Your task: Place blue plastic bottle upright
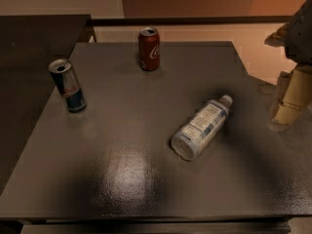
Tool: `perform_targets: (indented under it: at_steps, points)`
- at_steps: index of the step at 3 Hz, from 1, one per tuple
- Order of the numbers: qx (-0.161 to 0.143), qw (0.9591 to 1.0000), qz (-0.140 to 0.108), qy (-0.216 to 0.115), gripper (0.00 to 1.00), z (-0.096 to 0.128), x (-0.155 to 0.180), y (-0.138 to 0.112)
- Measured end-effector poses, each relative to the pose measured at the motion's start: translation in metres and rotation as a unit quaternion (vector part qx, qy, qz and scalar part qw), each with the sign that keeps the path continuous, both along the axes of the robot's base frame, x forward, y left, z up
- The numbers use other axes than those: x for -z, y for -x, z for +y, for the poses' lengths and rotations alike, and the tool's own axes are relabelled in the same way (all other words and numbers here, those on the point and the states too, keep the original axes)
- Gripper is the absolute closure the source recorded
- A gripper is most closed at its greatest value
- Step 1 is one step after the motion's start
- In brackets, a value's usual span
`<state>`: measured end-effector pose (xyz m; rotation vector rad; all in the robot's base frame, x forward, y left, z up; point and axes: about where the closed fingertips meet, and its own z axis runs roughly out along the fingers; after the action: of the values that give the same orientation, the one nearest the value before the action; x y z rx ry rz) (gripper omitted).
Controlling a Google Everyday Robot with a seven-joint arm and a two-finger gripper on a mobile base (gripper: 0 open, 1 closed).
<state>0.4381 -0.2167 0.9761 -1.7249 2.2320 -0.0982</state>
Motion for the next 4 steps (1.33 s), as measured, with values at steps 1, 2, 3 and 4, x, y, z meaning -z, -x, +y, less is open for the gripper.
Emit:
perform_targets:
  at_steps: [1,2,3,4]
  points:
    - [-0.004,0.9999,-0.010,0.004,0.00,0.003,-0.001,0.000]
    - [-0.058,0.9983,-0.009,0.003,0.00,0.023,0.004,-0.004]
    - [-0.149,0.9889,0.003,0.000,0.00,0.051,0.017,-0.010]
    - [-0.254,0.9672,0.004,0.007,0.00,0.077,0.033,-0.014]
